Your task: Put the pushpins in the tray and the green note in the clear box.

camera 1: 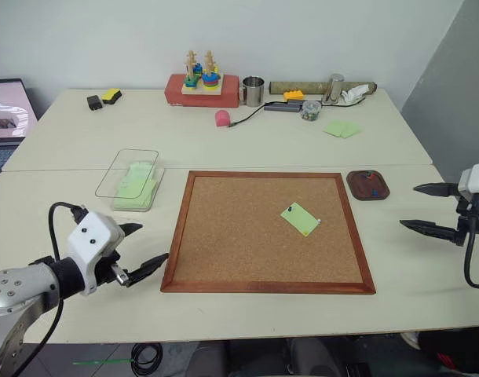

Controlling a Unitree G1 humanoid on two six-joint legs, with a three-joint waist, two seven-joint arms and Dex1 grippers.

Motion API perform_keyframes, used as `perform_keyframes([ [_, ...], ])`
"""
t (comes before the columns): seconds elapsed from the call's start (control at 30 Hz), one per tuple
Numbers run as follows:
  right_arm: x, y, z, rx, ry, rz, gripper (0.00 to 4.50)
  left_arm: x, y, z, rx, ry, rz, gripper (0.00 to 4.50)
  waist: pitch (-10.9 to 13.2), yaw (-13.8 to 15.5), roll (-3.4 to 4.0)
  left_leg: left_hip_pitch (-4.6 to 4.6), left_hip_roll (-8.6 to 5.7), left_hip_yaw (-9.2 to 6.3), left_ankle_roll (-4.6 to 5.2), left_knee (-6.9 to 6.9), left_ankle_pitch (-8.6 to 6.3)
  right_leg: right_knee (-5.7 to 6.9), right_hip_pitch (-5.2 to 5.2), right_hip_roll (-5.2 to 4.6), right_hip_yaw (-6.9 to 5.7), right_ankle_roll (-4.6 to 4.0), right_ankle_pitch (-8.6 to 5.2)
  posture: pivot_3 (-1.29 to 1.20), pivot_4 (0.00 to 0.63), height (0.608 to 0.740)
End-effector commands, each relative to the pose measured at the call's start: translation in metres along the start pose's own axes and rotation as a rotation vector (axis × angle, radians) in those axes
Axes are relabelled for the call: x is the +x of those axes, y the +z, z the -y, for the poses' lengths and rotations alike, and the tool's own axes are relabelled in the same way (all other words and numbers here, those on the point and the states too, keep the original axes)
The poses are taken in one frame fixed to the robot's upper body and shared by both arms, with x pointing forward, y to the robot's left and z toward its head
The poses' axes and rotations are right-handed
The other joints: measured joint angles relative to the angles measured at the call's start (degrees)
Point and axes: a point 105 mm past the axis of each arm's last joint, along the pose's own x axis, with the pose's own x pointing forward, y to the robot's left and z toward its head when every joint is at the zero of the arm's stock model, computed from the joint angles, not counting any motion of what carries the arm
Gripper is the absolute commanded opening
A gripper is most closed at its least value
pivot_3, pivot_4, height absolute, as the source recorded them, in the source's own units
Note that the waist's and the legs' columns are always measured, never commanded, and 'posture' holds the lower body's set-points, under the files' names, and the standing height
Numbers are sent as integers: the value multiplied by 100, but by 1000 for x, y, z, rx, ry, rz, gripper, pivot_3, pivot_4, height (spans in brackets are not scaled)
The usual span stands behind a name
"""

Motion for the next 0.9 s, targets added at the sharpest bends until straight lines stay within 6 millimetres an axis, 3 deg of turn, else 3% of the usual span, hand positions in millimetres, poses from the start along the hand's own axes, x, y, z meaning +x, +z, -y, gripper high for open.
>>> perform_keyframes([
  [0.03, -2, 7, 3, -37, -5, 15, 4480, -4, 11, 2, 47, -20, 33, 4500, 0, 2, 0, 0, 0, 0, 0, 0, 0, 0, 0, 0, 0, 0, 0, 0, 150, 740],
  [0.33, 0, 7, -6, -37, 9, 16, 4480, -5, 17, 2, 54, -44, 29, 4500, 0, 3, 0, 0, 0, 0, 0, 1, 0, 1, 0, 0, 0, 4, 2, 0, 150, 740],
  [0.47, 1, 9, -9, -36, 10, 25, 4480, 2, 16, -10, 81, -7, 30, 4500, 0, 10, 0, 1, 0, 0, 0, 0, 0, 4, 0, 0, 0, 7, 4, 0, 150, 740],
  [0.63, 3, 11, -23, -34, 20, 26, 4480, 2, 21, -10, 52, -39, 97, 4500, 0, 25, 0, 1, -1, -3, 0, 4, 0, 7, 2, 0, -3, 9, 5, 0, 150, 740],
  [0.9, 3, 15, -44, 2, 10, 7, 4480, -1, 16, -16, 73, -83, 54, 4500, 0, 42, 0, -1, 0, -8, -2, 3, -1, 8, 1, 2, -6, 14, 7, 0, 150, 740],
])
